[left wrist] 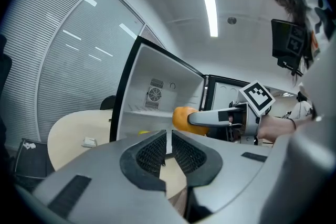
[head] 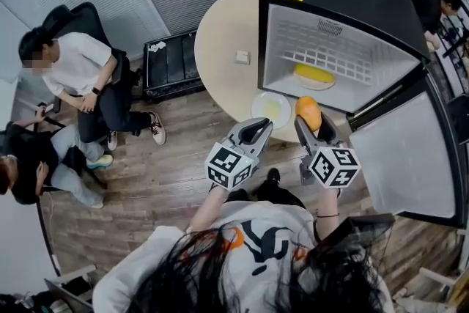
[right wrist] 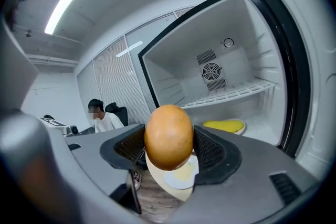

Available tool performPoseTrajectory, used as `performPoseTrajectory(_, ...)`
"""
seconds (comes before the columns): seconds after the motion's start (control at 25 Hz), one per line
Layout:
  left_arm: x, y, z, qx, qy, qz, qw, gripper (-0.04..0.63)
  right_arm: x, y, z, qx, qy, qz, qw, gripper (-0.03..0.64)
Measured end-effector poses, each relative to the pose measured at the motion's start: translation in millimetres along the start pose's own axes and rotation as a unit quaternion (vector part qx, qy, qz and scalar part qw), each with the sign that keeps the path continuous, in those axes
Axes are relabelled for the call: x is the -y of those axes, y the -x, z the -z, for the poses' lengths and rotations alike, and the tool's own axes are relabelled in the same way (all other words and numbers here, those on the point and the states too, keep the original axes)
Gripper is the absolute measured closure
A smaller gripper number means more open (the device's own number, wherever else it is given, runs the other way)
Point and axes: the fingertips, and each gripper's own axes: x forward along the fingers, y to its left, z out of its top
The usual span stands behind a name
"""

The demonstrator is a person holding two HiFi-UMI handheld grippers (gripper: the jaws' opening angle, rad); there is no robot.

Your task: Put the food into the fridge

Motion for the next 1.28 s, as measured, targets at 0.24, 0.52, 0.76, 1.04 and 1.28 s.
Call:
performPoseTrajectory(0.24, -10, -34, -8, -0.007, -0.005, -0.016, 0.9998, 0.572, 27, -24, -29, -0.001, 0.017, -0.024, 1.0, 0.318)
performPoseTrajectory(0.52, -17, -60, -19, -0.007, -0.016, -0.03, 0.9994, 0.572, 53, -54, -68, 0.003, 0.072, -0.044, 0.996, 0.318)
performPoseTrajectory(0.76, -24, -76, -21, -0.005, -0.019, -0.038, 0.9991, 0.572, 57, -94, -96, -0.011, 0.161, -0.063, 0.985, 0.318)
performPoseTrajectory(1.04, -31, -92, -28, 0.002, -0.024, -0.044, 0.9987, 0.572, 58, -151, -114, -0.046, 0.245, -0.075, 0.966, 0.318)
performPoseTrajectory(1.28, -35, -93, -31, 0.003, -0.024, -0.052, 0.9983, 0.572, 47, -199, -121, -0.074, 0.298, -0.086, 0.948, 0.318)
